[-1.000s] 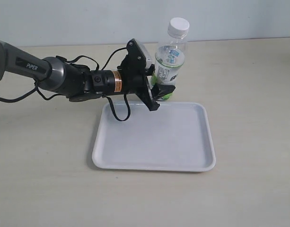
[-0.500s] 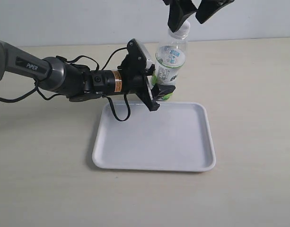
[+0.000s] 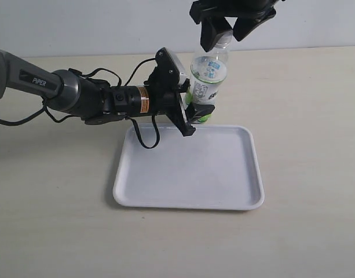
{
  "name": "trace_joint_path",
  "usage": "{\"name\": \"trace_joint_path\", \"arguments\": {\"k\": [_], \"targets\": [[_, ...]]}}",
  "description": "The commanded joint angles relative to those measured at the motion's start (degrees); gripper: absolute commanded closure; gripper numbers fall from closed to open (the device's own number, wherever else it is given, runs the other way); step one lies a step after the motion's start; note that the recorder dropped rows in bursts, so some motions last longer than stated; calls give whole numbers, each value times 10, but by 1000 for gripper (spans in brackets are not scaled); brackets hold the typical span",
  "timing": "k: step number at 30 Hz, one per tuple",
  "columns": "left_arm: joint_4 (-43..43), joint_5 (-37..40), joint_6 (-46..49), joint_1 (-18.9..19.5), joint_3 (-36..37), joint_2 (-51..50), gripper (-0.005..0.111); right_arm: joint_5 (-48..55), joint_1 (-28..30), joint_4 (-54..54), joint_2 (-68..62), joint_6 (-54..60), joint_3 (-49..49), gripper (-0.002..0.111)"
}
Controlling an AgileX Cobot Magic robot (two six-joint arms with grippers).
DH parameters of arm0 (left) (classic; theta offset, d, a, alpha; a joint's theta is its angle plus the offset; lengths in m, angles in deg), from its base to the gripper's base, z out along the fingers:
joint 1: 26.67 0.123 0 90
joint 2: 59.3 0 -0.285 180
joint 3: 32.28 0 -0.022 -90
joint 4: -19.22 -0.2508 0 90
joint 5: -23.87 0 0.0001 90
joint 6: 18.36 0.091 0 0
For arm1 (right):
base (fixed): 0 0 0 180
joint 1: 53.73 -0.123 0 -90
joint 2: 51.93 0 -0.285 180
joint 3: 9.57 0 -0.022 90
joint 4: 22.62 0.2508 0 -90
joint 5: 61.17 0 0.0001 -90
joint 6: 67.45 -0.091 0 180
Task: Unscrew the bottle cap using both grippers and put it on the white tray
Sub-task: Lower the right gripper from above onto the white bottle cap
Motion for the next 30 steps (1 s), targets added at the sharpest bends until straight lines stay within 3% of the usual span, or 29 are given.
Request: {"name": "trace_joint_path", "arguments": {"k": [1,7,13,17,19,20,21,30], "targets": [[1,8,6,0,1,5,107,-28,-1,-3,1,2,2,44],[1,8,6,0,1,5,107,-9,-1,-3,1,2,2,45],[1,8,6,0,1,5,107,-8,-1,-3,1,2,2,58],[1,8,6,0,1,5,107,-22,-1,-3,1,2,2,78],[1,8,6,0,1,5,107,-26,-1,-3,1,0,2,93],[1,8,6,0,1,5,107,-26,-1,-3,1,-2,2,105],[1,8,6,0,1,5,107,-26,-1,-3,1,-2,2,108],[1,8,5,0,1,5,107,-40,-1,-3,1,136,2,108]]}}
